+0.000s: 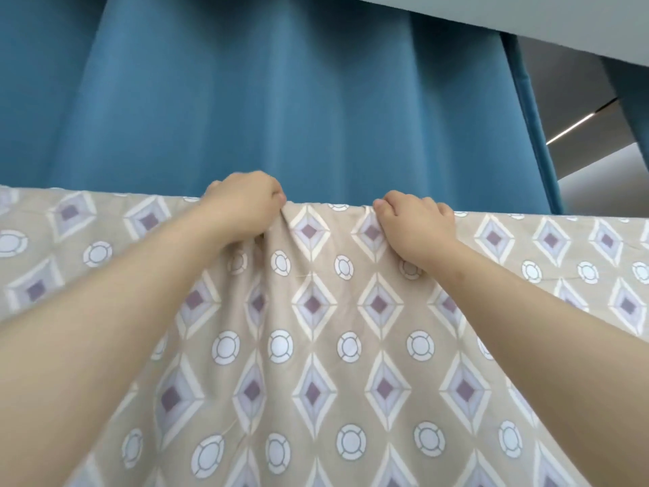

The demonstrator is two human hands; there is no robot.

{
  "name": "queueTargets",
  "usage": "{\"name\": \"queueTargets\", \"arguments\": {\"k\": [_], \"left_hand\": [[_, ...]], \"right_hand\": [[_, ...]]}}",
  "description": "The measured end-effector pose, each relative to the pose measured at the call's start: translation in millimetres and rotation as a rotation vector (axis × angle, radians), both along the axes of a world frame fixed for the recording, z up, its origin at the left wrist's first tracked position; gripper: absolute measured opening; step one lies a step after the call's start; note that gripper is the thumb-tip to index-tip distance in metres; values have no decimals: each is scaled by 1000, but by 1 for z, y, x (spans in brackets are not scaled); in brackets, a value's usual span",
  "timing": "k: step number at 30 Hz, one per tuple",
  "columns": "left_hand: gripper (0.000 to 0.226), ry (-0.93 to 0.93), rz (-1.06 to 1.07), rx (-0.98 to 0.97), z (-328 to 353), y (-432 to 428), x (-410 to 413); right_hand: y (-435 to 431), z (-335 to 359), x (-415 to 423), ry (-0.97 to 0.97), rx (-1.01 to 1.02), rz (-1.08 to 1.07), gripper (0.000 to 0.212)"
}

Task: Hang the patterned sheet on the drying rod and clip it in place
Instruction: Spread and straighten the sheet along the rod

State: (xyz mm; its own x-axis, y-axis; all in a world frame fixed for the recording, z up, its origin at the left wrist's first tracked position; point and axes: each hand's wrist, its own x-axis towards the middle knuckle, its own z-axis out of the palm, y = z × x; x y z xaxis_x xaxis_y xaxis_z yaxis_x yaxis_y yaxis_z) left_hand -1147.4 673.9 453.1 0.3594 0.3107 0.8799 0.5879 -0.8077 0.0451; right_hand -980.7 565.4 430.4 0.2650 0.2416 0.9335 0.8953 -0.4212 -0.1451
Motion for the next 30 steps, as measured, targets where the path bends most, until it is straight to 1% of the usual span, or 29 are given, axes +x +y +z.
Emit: {"name": "queueTargets", "arguments": {"k": [3,4,6,8,11,13,15,18,20,23,27,30], "left_hand": [[24,109,-89,-169,23,-5,-31],[22,107,-128,-219,25,-3,-38],[20,40,-190,-271,21,4,-41],[22,-80,-187,-218,13,12,-34],[27,-247,-26,-58,-2,16,-23],[34,-279,95,-2,-12,23,-26],[37,-270,155,-16,-17,32,-36],[32,-260,111,-97,-16,35,-48],[27,-276,61,-113,-13,31,-49],[25,-323,46,-91,-11,28,-50],[28,-407,118,-13,-14,37,-63],[28,-434,114,12,-20,41,-63]], "right_hand": [[-6,4,-2,48,45,76,34],[-11,7,-3,73,61,104,36],[-18,8,-2,115,80,145,34],[-20,8,-1,130,84,166,27],[-23,6,2,119,106,156,24],[-26,6,5,112,117,151,23],[-26,3,7,102,121,126,23],[-17,0,3,58,157,39,27],[-7,-1,-8,40,179,25,32],[9,0,-29,-14,140,92,33],[18,6,-41,-52,109,201,29],[19,6,-38,-58,100,202,27]]}}
